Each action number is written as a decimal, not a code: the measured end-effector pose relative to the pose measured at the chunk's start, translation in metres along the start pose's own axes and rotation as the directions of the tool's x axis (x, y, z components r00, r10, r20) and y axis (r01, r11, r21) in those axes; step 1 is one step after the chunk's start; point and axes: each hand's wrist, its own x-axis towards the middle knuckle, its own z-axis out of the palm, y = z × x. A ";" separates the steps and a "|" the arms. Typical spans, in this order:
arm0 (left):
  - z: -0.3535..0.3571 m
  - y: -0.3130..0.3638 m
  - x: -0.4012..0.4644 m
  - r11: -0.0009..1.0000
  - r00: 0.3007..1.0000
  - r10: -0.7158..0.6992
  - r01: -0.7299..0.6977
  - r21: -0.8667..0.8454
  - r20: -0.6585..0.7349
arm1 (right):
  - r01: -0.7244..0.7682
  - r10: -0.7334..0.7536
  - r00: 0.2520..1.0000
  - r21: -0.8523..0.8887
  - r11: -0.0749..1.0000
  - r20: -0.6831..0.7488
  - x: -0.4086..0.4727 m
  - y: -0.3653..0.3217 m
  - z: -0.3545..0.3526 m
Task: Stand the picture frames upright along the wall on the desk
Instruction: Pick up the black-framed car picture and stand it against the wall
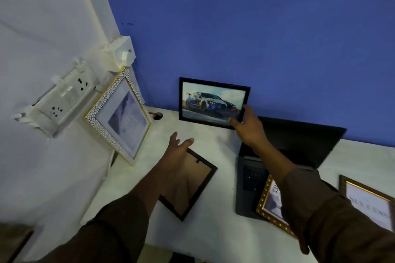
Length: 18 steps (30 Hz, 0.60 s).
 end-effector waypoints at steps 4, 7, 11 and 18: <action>0.006 -0.024 -0.037 0.998 0.998 0.056 -0.055 0.037 -0.031 | 0.001 -0.002 0.999 0.019 1.000 0.038 -0.027 0.005 -0.004; -0.007 -0.036 -0.055 0.997 0.992 0.069 -0.065 0.034 -0.107 | 0.010 -0.011 0.997 0.012 1.000 0.071 -0.036 -0.002 0.007; -0.041 -0.043 -0.067 0.998 0.974 0.054 -0.060 -0.019 -0.221 | 0.034 -0.033 0.989 -0.006 0.999 0.144 -0.034 -0.023 0.037; -0.108 -0.036 -0.063 0.984 0.891 0.079 -0.141 -0.106 -0.447 | 0.093 -0.075 0.949 -0.043 0.995 0.308 -0.007 -0.072 0.106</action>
